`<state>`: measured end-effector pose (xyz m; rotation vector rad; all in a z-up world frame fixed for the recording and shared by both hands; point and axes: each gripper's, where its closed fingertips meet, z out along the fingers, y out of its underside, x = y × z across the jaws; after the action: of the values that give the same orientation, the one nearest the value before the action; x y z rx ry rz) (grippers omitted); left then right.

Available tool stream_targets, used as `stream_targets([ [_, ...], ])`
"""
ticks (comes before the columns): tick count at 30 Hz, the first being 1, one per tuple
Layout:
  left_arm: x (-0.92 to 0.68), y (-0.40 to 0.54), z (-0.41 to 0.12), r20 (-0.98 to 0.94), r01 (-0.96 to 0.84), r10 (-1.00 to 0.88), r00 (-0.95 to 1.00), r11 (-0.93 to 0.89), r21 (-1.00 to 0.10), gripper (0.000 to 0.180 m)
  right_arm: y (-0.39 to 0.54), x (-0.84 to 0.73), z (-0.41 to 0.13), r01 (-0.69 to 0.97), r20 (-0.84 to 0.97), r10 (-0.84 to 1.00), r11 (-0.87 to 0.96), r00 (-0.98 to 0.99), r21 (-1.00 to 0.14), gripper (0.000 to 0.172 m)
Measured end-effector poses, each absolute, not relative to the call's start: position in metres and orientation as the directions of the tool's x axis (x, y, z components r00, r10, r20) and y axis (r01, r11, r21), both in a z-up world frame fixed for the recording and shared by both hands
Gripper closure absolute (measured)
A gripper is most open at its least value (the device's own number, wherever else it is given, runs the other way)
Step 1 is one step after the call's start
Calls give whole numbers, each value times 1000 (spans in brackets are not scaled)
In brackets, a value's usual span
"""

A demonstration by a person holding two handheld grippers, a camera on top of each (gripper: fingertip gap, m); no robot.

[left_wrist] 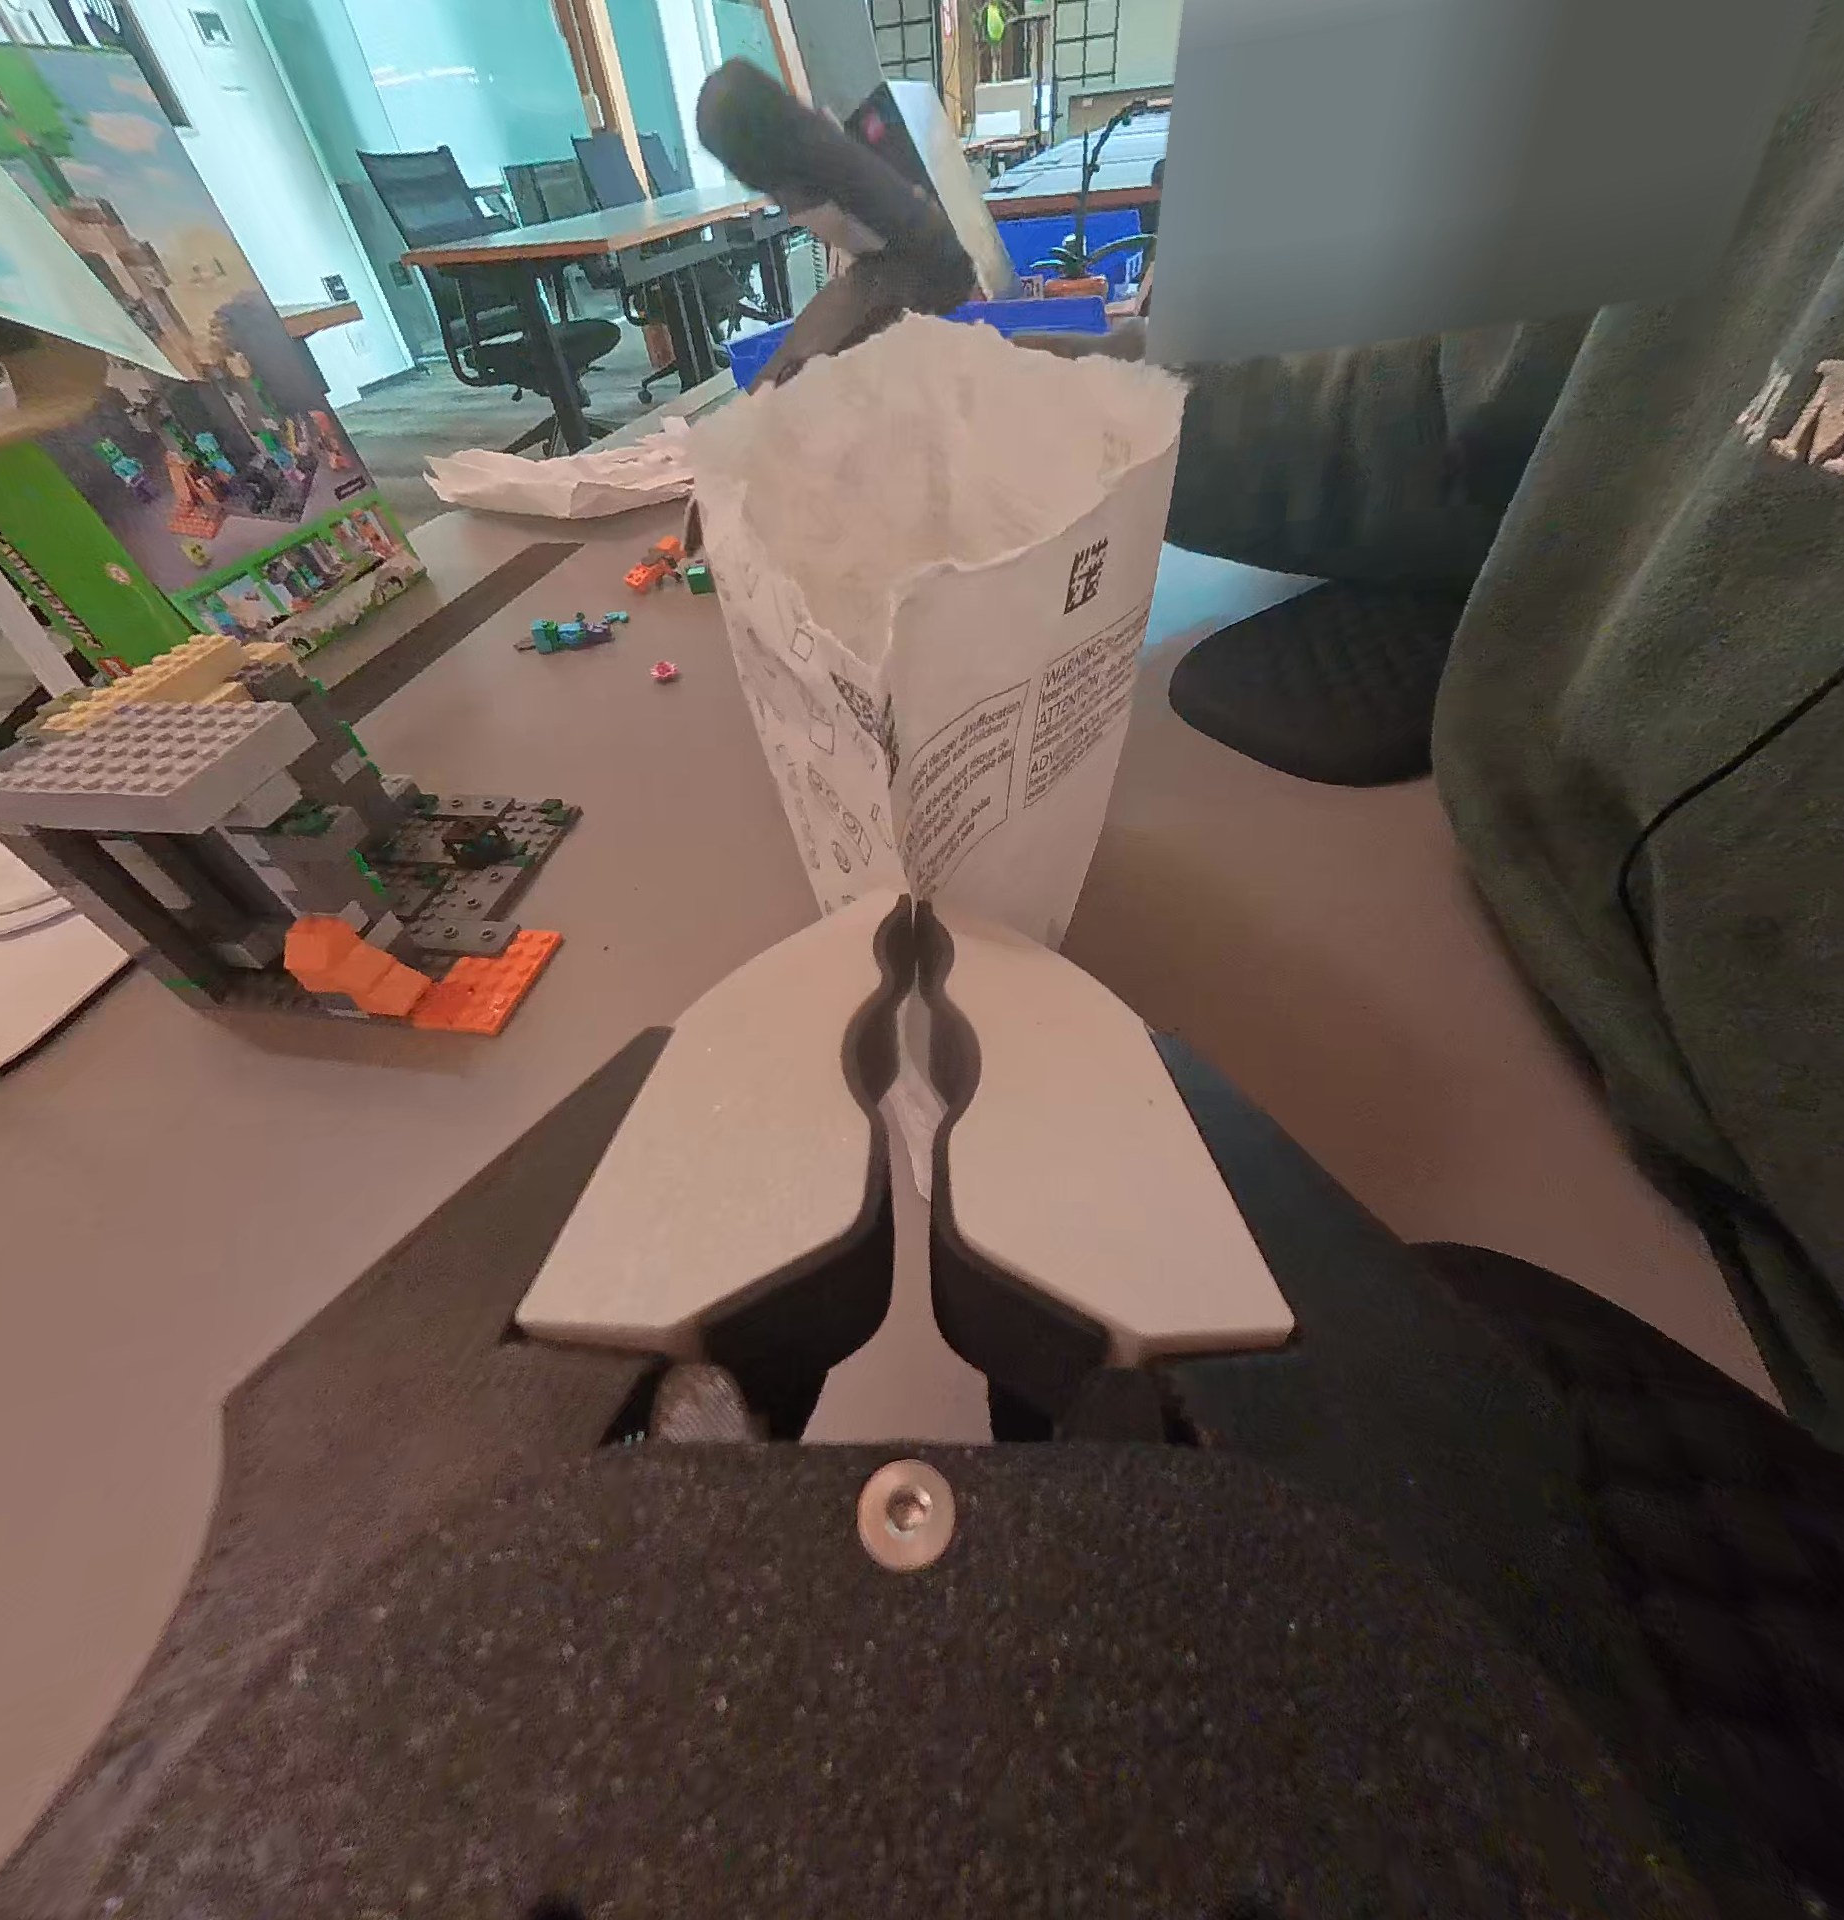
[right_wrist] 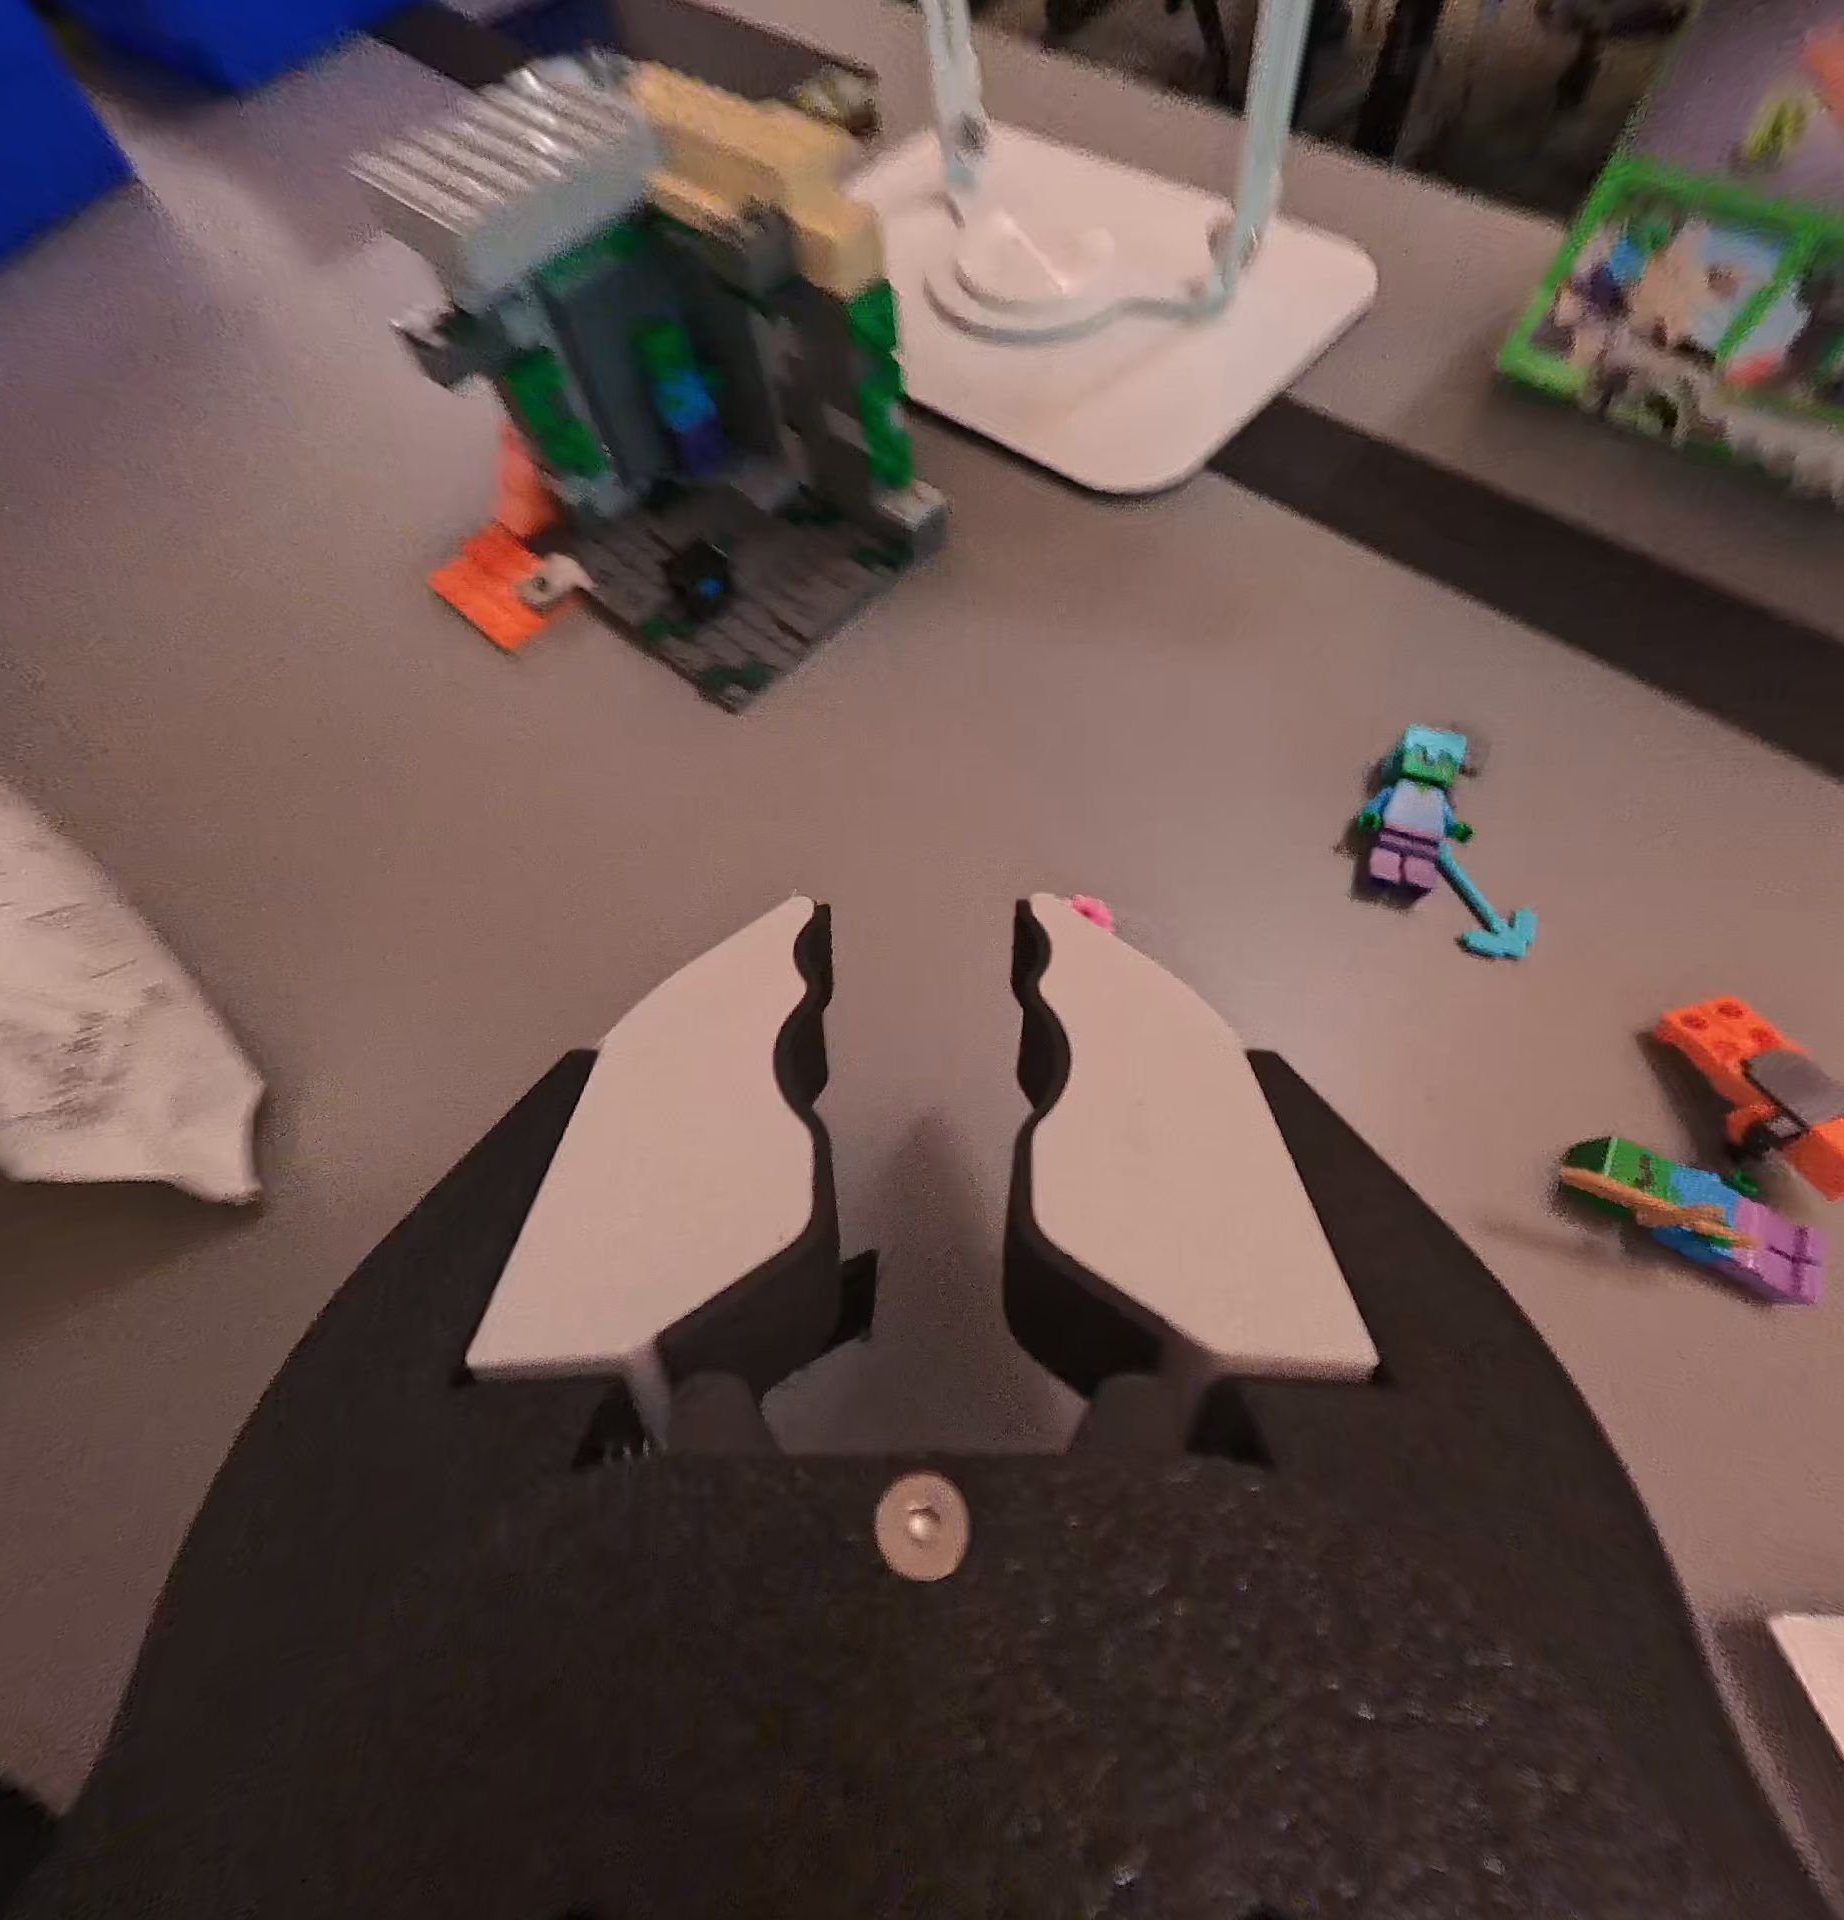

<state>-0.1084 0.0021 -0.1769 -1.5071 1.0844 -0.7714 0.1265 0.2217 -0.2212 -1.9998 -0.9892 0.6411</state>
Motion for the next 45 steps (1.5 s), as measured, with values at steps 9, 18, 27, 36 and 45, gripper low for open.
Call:
stream_targets([
  [9,-108,1,-175,-59,-201,-927,369,-17,-979,180,260,126,-275,545,-79,777,-506,624,-669,140],
  [18,-106,-4,-175,-53,-185,-932,358,-16,-983,180,269,129,-286,642,15,794,-480,608,-598,156],
  [27,-104,-2,-174,-57,-188,-921,385,-18,-982,180,225,98,-239,633,-2,898,-312,439,-708,158],
  [36,-98,-7,-174,-65,-187,-930,363,-4,-982,180,70,19,-96,459,94,993,116,-71,-881,157],
  [45,-97,-13,-175,-64,-170,-933,355,3,-986,180,38,-2,-109,514,80,983,157,-168,-843,144],
])
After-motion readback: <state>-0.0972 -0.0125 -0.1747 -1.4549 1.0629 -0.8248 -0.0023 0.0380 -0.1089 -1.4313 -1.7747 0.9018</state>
